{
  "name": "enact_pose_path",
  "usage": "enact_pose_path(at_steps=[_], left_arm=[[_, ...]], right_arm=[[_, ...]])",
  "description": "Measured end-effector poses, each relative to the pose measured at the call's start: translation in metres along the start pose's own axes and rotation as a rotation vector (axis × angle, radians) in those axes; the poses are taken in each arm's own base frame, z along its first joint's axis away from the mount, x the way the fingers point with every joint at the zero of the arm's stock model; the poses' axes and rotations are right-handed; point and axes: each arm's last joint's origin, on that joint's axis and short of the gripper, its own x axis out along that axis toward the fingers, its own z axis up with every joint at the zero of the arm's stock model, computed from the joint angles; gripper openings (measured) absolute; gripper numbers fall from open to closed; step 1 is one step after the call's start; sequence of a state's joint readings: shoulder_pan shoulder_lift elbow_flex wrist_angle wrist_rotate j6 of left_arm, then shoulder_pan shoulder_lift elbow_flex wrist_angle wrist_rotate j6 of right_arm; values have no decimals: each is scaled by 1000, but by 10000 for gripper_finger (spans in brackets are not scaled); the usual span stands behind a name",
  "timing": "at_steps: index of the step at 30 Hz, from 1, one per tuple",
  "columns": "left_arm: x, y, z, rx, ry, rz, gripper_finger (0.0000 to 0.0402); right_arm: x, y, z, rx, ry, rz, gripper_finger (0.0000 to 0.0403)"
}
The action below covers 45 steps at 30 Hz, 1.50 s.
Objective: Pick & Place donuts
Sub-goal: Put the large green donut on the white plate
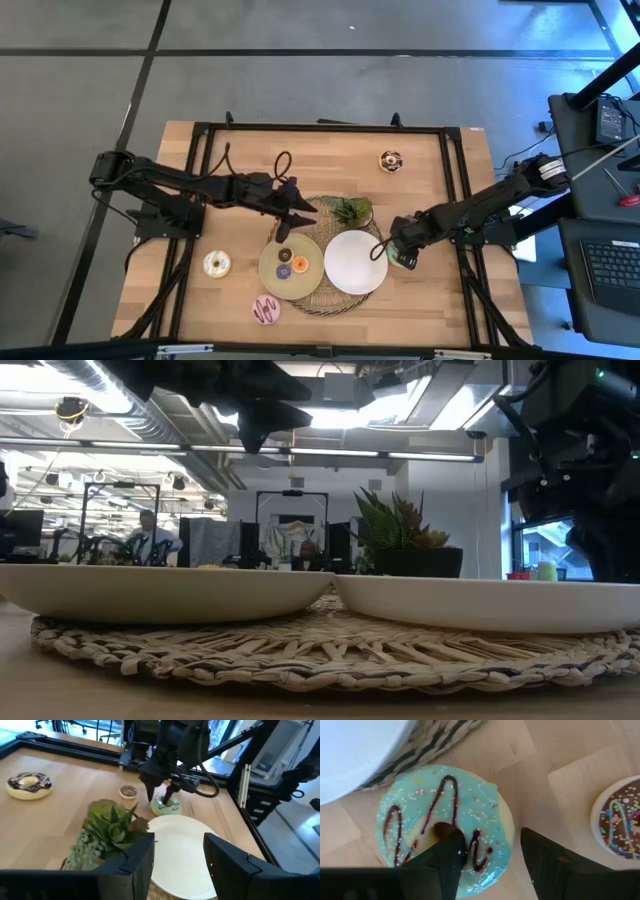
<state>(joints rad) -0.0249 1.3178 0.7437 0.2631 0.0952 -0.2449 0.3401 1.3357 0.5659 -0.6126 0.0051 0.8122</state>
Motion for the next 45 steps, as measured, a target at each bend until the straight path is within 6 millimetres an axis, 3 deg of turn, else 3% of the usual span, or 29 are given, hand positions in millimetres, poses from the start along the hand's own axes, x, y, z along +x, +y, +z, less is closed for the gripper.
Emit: enact_pose_path(at_steps=[8,15,21,27,33,45], left_arm=[[1,-9,-3,-12,7,-18,164],[1,-11,-3,-20,9,-25,161],[1,-11,-3,-20,9,-22,160],[1,-11,-3,-18,10,-22,160],[1,-11,-3,-18,13,-21,160],[1,-10,-5,-19,30,-17,164]], right_arm=[[-6,6,6,-5,-18,23,97],[-34,20,22,4,-35,18,25],[-73,26,35,25,-100,-127,23],[-92,48,59,10,-354,18,33],[-71,67,78,-23,-486,102,21],[-2,79,88,12,-338,22,32]])
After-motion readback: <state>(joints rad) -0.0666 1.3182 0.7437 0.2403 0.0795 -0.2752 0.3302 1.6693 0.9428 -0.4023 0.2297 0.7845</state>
